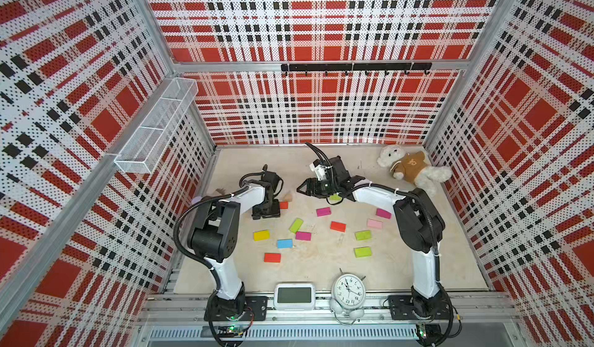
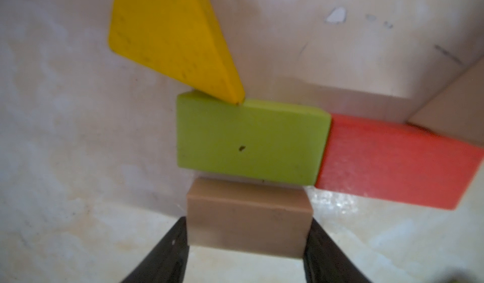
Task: Assemble a carrot with building blocks
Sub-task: Assemble the building block at the center of the board.
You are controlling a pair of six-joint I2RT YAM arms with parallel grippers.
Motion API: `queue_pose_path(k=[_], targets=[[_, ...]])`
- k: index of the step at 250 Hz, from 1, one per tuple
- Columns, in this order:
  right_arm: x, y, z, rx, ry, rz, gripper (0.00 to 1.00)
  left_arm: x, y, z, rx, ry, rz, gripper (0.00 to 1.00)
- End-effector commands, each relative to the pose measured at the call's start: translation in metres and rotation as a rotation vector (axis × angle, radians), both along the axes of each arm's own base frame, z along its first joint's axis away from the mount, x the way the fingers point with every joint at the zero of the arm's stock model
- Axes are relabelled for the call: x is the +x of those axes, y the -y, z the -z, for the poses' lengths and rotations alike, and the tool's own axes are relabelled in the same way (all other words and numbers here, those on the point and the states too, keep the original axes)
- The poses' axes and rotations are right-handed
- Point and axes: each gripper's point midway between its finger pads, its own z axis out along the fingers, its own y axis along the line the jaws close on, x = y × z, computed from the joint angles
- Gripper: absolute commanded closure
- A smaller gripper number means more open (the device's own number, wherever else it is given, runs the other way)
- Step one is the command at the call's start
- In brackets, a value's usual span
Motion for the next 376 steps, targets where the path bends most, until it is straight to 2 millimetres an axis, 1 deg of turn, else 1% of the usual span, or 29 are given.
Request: queue_pose_path(k=[1,76,152,220,234,327,376], targets=[[0.004,0.000,-0.025,0.035,0.056,0.009,0.33,-0.002,-0.008,0.011,0.030,-0.031,-0.021,0.35],[0.005,-0.002,-0.024,0.039,0.051,0.010,0.33,-0.002,-0.014,0.011,0.044,-0.032,-0.027,0.35],[0.005,-0.001,-0.023,0.037,0.043,0.014,0.33,0.005,-0.013,0.012,0.044,-0.027,-0.021,0.35],[0.005,-0.002,-0.022,0.040,0.041,0.013,0.33,0.004,-0.014,0.012,0.050,-0.027,-0.016,0.35],[0.005,-0.002,-0.020,0.040,0.036,0.013,0.33,0.005,-0.013,0.011,0.051,-0.026,-0.013,0.35],[0.004,-0.002,-0.022,0.044,0.036,0.015,0.33,0.010,-0.011,0.010,0.057,-0.018,0.004,0.35],[0.005,-0.002,-0.021,0.045,0.032,0.017,0.33,0.010,-0.011,0.010,0.057,-0.018,0.006,0.33]])
